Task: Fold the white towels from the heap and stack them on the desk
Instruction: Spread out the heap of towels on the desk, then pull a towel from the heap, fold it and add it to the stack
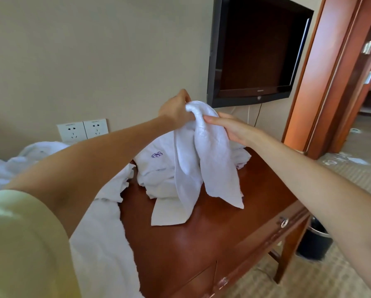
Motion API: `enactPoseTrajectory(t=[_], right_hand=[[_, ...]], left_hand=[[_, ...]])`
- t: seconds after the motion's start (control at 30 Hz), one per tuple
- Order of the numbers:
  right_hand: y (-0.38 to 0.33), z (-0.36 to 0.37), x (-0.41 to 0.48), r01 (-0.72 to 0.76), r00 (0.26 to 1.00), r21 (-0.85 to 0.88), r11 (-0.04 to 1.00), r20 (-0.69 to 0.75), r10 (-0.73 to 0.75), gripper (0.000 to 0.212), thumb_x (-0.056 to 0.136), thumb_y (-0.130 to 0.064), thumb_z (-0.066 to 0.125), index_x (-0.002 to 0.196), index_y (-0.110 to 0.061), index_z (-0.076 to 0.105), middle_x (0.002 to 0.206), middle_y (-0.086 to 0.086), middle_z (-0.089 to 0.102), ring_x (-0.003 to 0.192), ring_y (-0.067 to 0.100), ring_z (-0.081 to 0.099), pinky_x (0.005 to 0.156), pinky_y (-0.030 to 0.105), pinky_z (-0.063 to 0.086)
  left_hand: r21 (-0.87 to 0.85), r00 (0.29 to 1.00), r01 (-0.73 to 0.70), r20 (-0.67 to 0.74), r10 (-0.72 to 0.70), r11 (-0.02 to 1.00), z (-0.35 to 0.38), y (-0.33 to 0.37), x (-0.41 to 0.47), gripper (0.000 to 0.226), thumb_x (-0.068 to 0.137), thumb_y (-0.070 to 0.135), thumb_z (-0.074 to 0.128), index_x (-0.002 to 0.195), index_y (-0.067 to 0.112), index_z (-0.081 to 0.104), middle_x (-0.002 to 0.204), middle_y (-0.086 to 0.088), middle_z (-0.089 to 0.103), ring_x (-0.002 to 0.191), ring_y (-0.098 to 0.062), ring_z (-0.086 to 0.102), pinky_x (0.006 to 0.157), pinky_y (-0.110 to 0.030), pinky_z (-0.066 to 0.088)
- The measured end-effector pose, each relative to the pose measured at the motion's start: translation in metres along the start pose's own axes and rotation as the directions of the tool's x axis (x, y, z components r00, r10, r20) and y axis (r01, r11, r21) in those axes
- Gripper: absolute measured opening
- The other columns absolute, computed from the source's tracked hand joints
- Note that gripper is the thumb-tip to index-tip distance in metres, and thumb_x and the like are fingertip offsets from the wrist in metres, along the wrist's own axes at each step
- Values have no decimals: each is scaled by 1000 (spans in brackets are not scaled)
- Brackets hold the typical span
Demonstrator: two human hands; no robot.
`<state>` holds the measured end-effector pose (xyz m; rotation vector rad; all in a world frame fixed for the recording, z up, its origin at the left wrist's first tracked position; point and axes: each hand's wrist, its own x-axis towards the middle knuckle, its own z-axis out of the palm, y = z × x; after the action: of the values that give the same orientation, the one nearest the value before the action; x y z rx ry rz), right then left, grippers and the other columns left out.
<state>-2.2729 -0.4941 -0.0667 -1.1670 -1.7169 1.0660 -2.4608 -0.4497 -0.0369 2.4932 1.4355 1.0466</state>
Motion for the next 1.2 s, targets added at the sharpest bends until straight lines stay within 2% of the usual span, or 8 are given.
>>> enactPoseTrajectory(t=[0.17, 0.3, 0.43, 0.53, 0.67, 0.87, 1.03, 1.2], right_hand=[[0, 2, 2, 14, 994, -120, 993, -108, -27, 39, 85, -29, 72, 122, -25, 62, 108, -8, 70, 101, 5, 65, 86, 19, 49], [6, -3, 7, 23, 972, -449, 893, -199, -125, 32, 81, -10, 75, 112, -8, 67, 104, 2, 67, 88, 7, 59, 72, 11, 45], [16, -8, 18, -4, 901, -569, 822, -359, -244, 15, 80, 0, 69, 91, -10, 68, 91, 0, 67, 87, 15, 59, 83, 34, 50], [9, -5, 22, 45, 810, -456, 889, -504, -300, 8, 83, 0, 62, 91, -1, 65, 87, 2, 63, 84, 15, 56, 76, 32, 47], [-6, -4, 18, 146, 795, -174, 974, -565, -220, 11, 90, -3, 57, 83, -12, 59, 84, 1, 61, 79, 11, 54, 67, 18, 44], [-11, -7, 15, 104, 934, 459, 882, -351, 72, 27, 96, -7, 42, 72, -19, 43, 79, -5, 61, 75, 12, 53, 66, 22, 43], [7, 1, 8, -52, 943, 547, 835, -249, 221, 28, 103, -30, 43, 79, -21, 55, 61, -6, 65, 57, 6, 62, 56, 24, 46], [27, -7, 11, -136, 900, 364, 921, -342, 268, 37, 99, -10, 44, 63, -19, 43, 50, -8, 49, 53, 9, 44, 49, 18, 42]], left_hand=[[124, 993, 42, 104, -55, 991, 6, -1, 8, 43, 81, 36, 69, 114, 12, 57, 113, -8, 62, 100, -27, 59, 75, -27, 40], [115, 838, 64, 533, -116, 991, 3, -17, -2, 56, 74, 35, 81, 120, 14, 57, 115, 0, 61, 99, -19, 56, 78, -25, 44], [118, 707, 122, 686, -170, 985, 12, -40, -14, 52, 74, 39, 80, 117, 21, 57, 109, 7, 59, 106, -16, 55, 89, -25, 46], [138, 713, 110, 679, -175, 984, 24, -46, -26, 34, 81, 53, 70, 93, 23, 59, 90, 6, 57, 84, -13, 54, 70, -20, 41], [-116, 426, 433, 900, -89, 894, 19, -51, -33, 71, 76, 69, 61, 133, 31, 47, 131, 6, 54, 122, -16, 55, 102, -42, 45], [-501, 812, 510, 548, -200, 699, 9, -56, -25, 84, 47, 80, 69, 113, 29, 62, 128, 1, 61, 115, -17, 59, 99, -40, 47], [-427, 655, 567, 752, -72, 704, 24, -51, -30, 95, 60, 89, 50, 132, 26, 53, 130, 2, 60, 122, -17, 55, 105, -47, 37], [-600, 753, 488, 656, 42, 634, 27, -35, -29, 41, 93, 46, 54, 121, 17, 61, 107, 0, 72, 108, -16, 64, 91, -28, 48]])
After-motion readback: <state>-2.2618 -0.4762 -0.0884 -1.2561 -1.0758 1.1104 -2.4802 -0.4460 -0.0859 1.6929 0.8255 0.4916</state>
